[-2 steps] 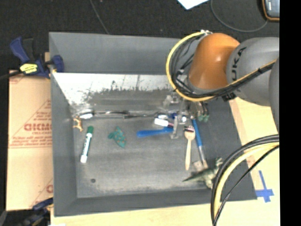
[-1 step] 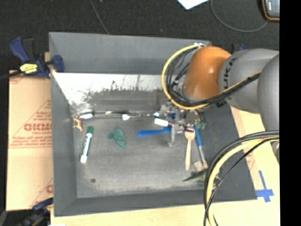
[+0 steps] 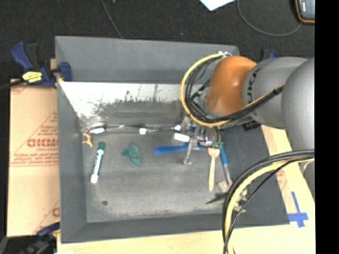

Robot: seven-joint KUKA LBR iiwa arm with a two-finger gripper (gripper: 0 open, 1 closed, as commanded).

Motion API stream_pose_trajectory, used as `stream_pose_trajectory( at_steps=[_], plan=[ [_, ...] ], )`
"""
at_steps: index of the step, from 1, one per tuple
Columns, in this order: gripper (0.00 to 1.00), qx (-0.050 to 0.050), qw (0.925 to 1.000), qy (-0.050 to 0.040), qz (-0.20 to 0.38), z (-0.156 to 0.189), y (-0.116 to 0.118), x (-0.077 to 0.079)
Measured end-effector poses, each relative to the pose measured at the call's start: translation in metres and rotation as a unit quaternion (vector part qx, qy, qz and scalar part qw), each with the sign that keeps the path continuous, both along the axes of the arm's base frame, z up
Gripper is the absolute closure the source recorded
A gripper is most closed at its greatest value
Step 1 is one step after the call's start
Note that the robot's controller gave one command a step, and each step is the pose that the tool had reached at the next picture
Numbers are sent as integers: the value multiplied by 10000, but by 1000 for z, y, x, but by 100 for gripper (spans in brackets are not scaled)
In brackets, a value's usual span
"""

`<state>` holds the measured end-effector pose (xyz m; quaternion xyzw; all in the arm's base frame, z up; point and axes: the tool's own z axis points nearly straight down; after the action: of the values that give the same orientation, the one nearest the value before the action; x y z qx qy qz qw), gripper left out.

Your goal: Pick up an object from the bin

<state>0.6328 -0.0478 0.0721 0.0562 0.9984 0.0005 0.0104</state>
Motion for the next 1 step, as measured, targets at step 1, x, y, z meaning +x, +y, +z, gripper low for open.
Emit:
stream_pose_trajectory(
  at_steps=[1],
  plan=[
    [100,-28,9901,28,1403,0,18,7]
  ],
)
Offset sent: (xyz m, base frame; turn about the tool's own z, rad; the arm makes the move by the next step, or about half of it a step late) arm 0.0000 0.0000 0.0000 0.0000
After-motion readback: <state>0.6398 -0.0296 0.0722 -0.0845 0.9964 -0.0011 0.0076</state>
